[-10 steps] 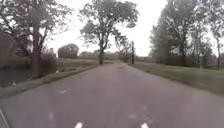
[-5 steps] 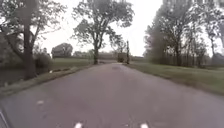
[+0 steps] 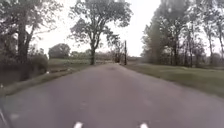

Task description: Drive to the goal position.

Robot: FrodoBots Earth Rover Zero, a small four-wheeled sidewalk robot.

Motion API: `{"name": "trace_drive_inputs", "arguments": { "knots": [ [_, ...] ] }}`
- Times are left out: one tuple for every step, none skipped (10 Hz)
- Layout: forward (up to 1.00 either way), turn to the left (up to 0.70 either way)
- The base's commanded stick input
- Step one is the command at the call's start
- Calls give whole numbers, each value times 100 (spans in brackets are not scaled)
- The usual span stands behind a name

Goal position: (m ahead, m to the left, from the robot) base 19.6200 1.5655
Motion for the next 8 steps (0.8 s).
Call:
{"name": "trace_drive_inputs", "arguments": {
  "knots": [
    [100, -40],
    [100, -40],
    [100, -37],
    [100, -25],
    [100, 0],
    [100, 0],
    [100, 0],
    [100, 0]
  ]
}}
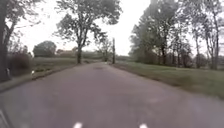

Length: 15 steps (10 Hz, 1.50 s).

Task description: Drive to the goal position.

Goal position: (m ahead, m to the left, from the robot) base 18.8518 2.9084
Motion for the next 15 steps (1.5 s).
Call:
{"name": "trace_drive_inputs", "arguments": {
  "knots": [
    [100, 0],
    [100, 0],
    [100, 0],
    [100, 0],
    [100, 0],
    [100, 0],
    [100, 0],
    [100, 0],
    [100, 0],
    [100, 0],
    [100, 0],
    [100, 0],
    [100, 0],
    [100, 0],
    [100, 0]
  ]
}}
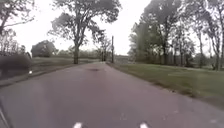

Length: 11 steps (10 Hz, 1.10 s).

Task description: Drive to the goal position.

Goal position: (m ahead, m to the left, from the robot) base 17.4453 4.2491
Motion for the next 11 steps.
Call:
{"name": "trace_drive_inputs", "arguments": {
  "knots": [
    [100, 0],
    [100, 0],
    [100, 0],
    [100, 0],
    [100, 0],
    [100, 0],
    [100, 0],
    [100, 0],
    [100, 0],
    [100, 0],
    [100, 7]
  ]
}}
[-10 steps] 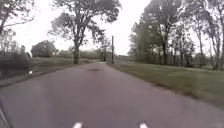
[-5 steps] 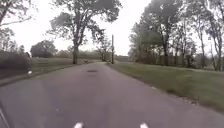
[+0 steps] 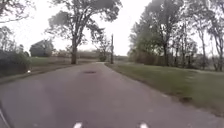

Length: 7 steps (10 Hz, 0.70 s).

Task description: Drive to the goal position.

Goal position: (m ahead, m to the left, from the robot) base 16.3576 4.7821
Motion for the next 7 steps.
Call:
{"name": "trace_drive_inputs", "arguments": {
  "knots": [
    [100, 31],
    [100, 40],
    [100, 35],
    [100, 23],
    [100, 11],
    [100, 0],
    [100, 8]
  ]
}}
